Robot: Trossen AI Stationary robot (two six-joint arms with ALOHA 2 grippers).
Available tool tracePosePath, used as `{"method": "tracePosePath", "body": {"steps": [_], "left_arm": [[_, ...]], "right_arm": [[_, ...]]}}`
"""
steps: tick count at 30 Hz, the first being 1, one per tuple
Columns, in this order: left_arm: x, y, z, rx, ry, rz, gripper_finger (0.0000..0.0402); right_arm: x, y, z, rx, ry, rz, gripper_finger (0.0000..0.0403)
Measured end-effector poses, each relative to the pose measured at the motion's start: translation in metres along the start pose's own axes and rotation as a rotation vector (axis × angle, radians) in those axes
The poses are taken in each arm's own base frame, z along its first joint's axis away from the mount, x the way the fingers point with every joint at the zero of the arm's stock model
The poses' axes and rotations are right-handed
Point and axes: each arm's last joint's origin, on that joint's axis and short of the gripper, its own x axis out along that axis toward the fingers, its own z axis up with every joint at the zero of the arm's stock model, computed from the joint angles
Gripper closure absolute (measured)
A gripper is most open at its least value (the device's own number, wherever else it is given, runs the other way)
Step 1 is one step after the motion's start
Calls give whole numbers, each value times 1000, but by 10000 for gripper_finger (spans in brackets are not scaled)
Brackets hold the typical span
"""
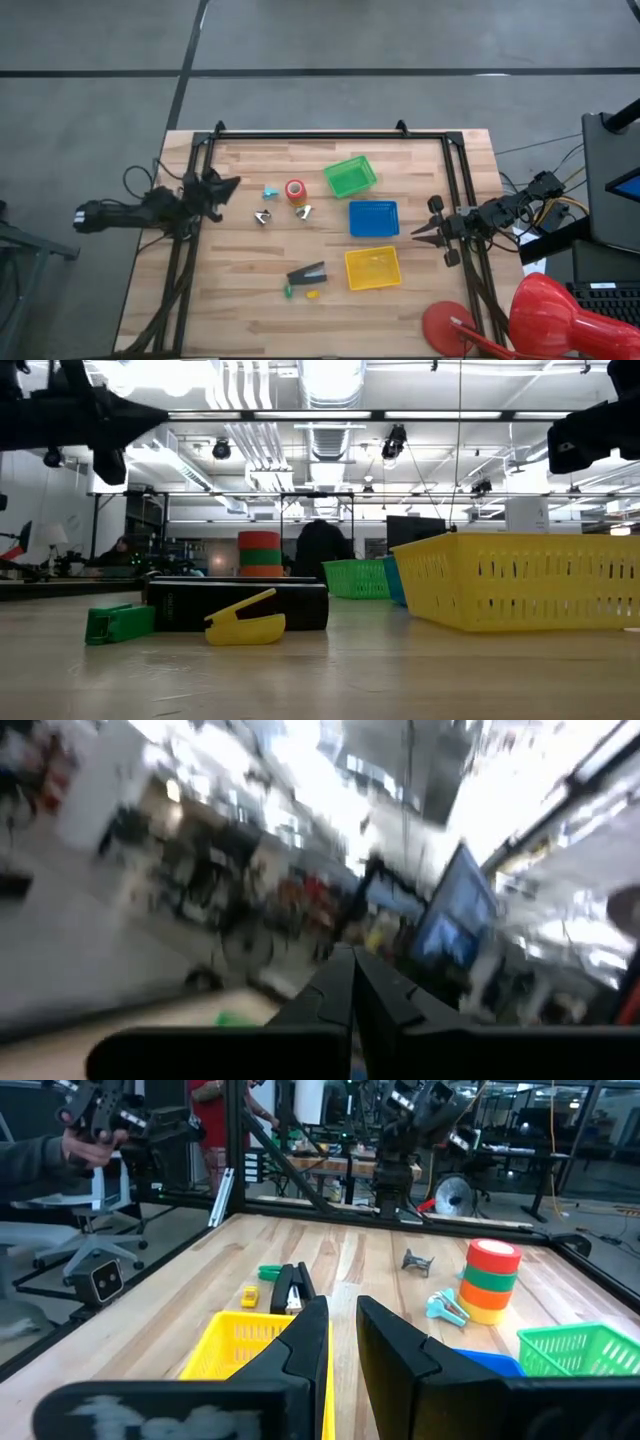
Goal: Pick and place Stapler, Stapler remover, tape
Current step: Put the red tape into the green bin
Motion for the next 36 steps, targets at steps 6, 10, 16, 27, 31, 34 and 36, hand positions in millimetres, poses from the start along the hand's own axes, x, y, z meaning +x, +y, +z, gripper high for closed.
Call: {"method": "tracePosePath", "body": {"steps": [6, 10, 16, 27, 31, 34, 36], "left_arm": [[16, -10, 5, -8, 190, 51, 313], [31, -20, 11, 24, 284, 72, 247], [62, -36, 21, 87, 389, 112, 170], [127, -64, 17, 478, 776, 162, 172], [148, -70, 12, 584, 869, 143, 172], [161, -71, 4, 640, 926, 137, 172], [171, -71, 0, 663, 939, 133, 172]], "right_arm": [[0, 0, 0, 0, 0, 0, 351], [0, 0, 0, -7, 0, 0, 351], [0, 0, 0, -5, 0, 0, 351], [0, 0, 0, -4, 1, 0, 351], [0, 0, 0, -6, 2, 0, 351], [0, 0, 0, -7, 2, 0, 351], [0, 0, 0, 1, 2, 0, 351]]}}
